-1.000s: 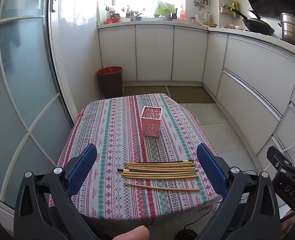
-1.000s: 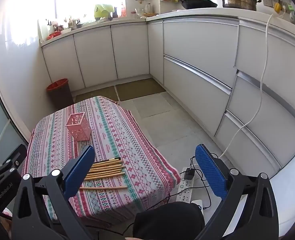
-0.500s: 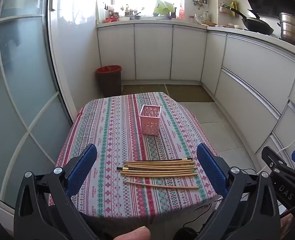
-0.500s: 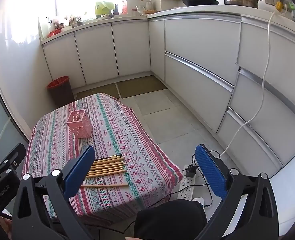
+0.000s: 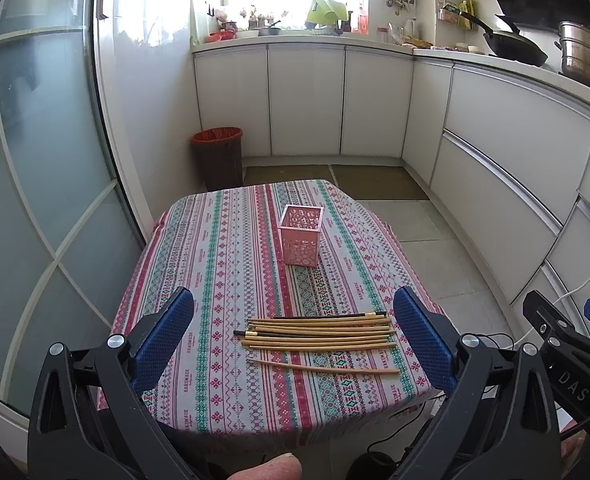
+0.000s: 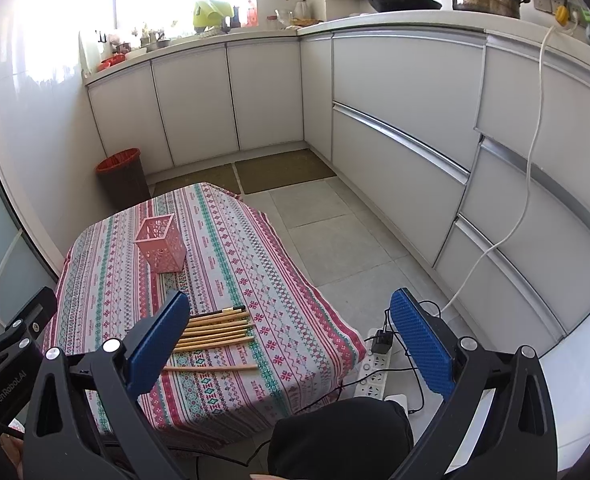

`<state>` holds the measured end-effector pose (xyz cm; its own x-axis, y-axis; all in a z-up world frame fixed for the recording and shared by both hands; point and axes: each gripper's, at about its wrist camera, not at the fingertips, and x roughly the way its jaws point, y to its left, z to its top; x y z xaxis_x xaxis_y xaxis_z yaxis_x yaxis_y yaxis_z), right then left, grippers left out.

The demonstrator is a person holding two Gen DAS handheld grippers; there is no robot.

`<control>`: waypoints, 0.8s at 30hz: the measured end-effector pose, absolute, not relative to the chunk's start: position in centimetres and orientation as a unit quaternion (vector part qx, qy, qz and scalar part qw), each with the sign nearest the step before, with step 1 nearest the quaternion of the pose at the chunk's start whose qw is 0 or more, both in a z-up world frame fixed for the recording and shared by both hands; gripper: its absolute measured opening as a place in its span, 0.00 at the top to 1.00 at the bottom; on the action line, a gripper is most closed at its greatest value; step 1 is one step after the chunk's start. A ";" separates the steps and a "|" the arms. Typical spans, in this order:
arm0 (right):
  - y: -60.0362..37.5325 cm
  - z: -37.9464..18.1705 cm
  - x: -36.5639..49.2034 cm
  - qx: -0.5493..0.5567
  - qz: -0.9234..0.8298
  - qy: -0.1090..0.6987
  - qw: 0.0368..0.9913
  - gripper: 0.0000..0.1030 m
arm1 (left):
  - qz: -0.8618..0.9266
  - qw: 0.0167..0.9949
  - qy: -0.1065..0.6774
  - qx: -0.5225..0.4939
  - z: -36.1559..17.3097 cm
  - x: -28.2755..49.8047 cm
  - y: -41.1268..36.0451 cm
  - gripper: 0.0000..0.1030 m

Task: Organize utensils

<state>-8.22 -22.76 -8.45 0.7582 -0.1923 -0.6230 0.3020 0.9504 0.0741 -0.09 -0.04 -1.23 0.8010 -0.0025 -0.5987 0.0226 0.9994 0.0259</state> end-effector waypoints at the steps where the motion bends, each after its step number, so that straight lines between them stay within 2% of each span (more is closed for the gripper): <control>1: -22.7 -8.4 -8.2 0.085 -0.132 0.322 0.934 0.05 | -0.006 0.949 0.315 0.016 -1.3 -0.1 -0.1 0.07; 24: -23.0 -8.6 -7.7 0.085 -0.131 0.332 0.930 0.05 | -0.005 0.948 0.319 0.014 -1.5 0.3 0.4 0.07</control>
<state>-7.66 -22.98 -8.57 0.7451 -0.1866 -0.6403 0.2997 0.9514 0.0714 0.27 0.40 -1.47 0.7965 0.0004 -0.6046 0.0178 0.9996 0.0241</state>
